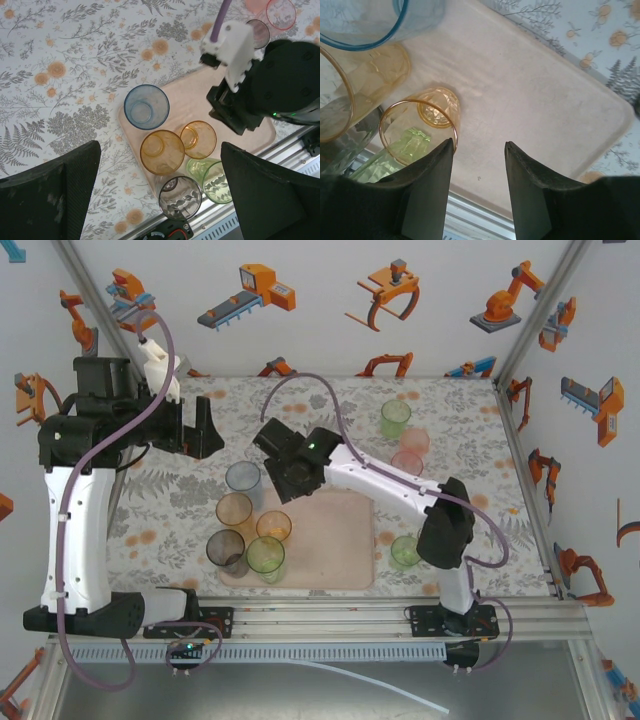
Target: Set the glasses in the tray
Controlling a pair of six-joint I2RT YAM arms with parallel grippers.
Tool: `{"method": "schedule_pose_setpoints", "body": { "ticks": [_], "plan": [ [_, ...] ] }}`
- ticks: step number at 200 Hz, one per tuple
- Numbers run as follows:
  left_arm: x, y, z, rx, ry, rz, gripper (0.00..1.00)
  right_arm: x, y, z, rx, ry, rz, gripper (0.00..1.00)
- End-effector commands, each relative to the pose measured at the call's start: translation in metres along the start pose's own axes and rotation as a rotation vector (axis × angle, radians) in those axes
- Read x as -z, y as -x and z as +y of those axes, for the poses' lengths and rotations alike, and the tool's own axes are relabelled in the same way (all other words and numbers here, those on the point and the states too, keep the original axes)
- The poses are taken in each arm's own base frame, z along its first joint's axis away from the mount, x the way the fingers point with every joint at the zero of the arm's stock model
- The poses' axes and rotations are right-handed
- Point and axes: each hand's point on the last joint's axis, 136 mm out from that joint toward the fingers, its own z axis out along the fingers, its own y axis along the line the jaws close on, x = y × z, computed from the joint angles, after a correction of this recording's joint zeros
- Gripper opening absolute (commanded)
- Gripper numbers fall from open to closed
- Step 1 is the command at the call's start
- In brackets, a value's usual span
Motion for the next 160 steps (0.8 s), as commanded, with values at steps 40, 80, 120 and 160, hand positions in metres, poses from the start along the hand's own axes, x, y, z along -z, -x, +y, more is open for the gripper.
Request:
{"method": "schedule_pose_setpoints", "body": {
  "ticks": [40,80,120,160],
  "plan": [
    [0.000,-0.003,-0.009,-0.036,-0.051,-0.002,0.97,0.125,0.004,-0.157,-0.261,-0.222,-0.134,0.48],
    [-0.006,-0.006,-0.009,-0.040,-0.059,0.017,0.97,0.146,-0.032,-0.252,-0.493,-0.331,-0.161,0.61],
    [-0.009,-0.009,-0.008,-0.043,-0.060,0.029,0.97,0.129,-0.043,-0.288,-0.583,-0.324,-0.152,0.61],
    [-0.009,-0.012,-0.008,-0.045,-0.057,0.035,0.97,0.093,-0.051,-0.315,-0.659,-0.326,-0.114,0.57]
  ]
}}
